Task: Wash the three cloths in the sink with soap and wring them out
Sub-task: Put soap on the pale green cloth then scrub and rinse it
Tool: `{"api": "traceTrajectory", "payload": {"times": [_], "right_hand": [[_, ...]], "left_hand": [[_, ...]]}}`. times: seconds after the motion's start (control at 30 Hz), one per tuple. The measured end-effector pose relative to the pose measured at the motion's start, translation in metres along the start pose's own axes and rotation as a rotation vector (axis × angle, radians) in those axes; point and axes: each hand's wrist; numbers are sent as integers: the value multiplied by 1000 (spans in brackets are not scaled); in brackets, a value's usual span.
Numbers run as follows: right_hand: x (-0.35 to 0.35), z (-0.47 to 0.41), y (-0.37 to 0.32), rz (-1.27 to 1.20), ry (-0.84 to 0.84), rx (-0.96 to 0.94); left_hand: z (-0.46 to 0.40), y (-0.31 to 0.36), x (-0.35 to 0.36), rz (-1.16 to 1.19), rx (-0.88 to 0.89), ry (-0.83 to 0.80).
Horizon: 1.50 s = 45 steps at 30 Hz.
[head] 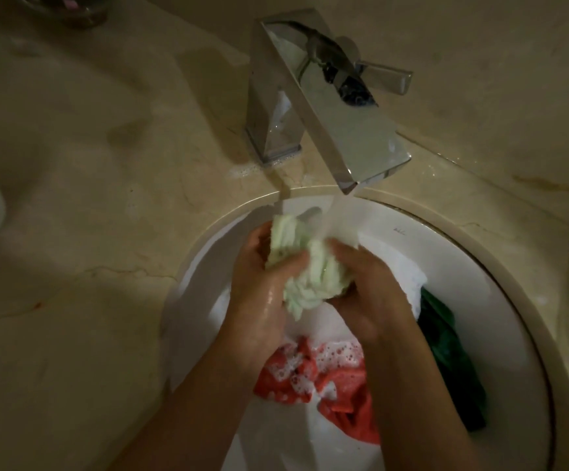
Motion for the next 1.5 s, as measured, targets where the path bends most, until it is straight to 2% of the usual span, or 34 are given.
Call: {"api": "traceTrajectory", "payload": {"times": [0.07, 0.17, 0.2, 0.27, 0.33, 0.4, 0.5, 0.57, 0.7, 0.77, 0.87, 1.03, 1.1, 1.2, 1.3, 1.4, 1.5], "right_hand": [[-6, 0, -1, -92, -29, -62], [-7, 1, -1, -238, -116, -61], [-6, 2, -1, -264, -129, -56], [-3, 2, -2, -250, -138, -71], [1, 1, -4, -158, -110, -106], [2, 1, -5, 59, -72, -172], [-4, 2, -6, 438, -5, -195], [-7, 3, -7, 481, 1, -145], [-11, -7, -7, 163, 144, -163], [-10, -11, -9, -4, 134, -179], [-4, -14, -10, -124, 73, -199], [7, -16, -2, -211, 87, -234], [16, -10, 5, -100, 51, -265], [30, -7, 14, 235, 123, -405], [37, -12, 17, 360, 113, -459], [35, -21, 16, 533, 195, -440], [29, -28, 17, 580, 260, -384]], "left_hand": [[-3, 0, 1, -66, -31, 103], [-8, 1, 4, -458, -118, 139], [-9, 2, 4, -482, -204, 112], [-8, 3, 1, -323, -347, 14], [-2, 1, -2, -115, -311, -92], [2, -2, -3, 20, -232, -186], [-3, -1, -4, -42, -163, -118], [-9, 0, -8, -107, -141, -124], [-14, 1, -12, -124, -157, -174], [-15, 0, -14, -169, -149, -145], [-14, 3, -9, -52, -146, -162], [-14, 7, 0, 123, -104, -249], [-13, 3, 5, 32, -73, -197], [-15, -6, 16, -338, 63, -6], [-16, -11, 21, -519, 184, 110], [-20, -15, 18, -715, 255, 117], [-24, -13, 20, -711, 214, 126]]}}
Point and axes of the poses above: each hand's wrist, its own z-axis away from the middle knuckle, its own x-axis out of the palm, y = z × x, and after that the axes turned 8 degrees about x, right-handed
